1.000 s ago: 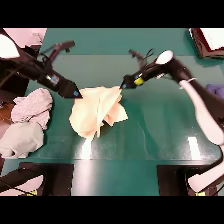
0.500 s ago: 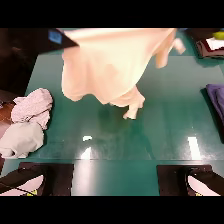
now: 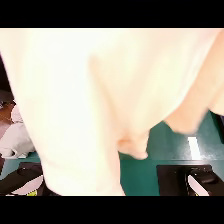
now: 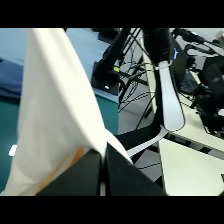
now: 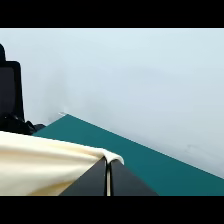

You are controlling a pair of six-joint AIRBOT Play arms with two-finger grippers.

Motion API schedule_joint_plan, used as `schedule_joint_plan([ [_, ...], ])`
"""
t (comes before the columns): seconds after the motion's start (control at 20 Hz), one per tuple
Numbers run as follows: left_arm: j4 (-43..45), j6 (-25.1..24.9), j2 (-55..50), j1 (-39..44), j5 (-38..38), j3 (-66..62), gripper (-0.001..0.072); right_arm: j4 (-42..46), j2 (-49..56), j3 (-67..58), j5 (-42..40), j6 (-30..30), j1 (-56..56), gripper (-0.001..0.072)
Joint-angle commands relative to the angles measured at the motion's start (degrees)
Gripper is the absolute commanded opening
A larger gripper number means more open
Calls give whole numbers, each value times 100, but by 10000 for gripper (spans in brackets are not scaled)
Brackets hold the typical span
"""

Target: Fold the shirts.

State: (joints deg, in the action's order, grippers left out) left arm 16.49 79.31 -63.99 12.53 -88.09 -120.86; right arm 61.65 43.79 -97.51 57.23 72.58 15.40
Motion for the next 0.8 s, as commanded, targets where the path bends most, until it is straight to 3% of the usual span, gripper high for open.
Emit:
schedule_joint_plan([
  [0.0, 1462, 179, 52, -7, -442, 708, 24, 249, 334, 4, 197, 151, -4, 13],
  [0.15, 2935, 188, 52, -7, -662, 2352, 24, 240, 1414, 7, 793, 564, -2, 13],
  [0.3, 3869, -70, 28, -9, 212, 4360, 25, 289, 2708, 7, 1178, 562, 170, 13],
  [0.45, 4791, -278, -264, -9, 1825, 5534, 25, 293, 3989, 7, 522, 540, 442, 14],
  [0.7, 5346, -282, -984, -9, 3661, 5560, 27, 264, 5222, 4, -940, 741, 544, 16],
  [0.75, 5403, -280, -1019, -9, 3897, 5536, 74, 234, 5316, 7, -1047, 817, 542, 16],
])
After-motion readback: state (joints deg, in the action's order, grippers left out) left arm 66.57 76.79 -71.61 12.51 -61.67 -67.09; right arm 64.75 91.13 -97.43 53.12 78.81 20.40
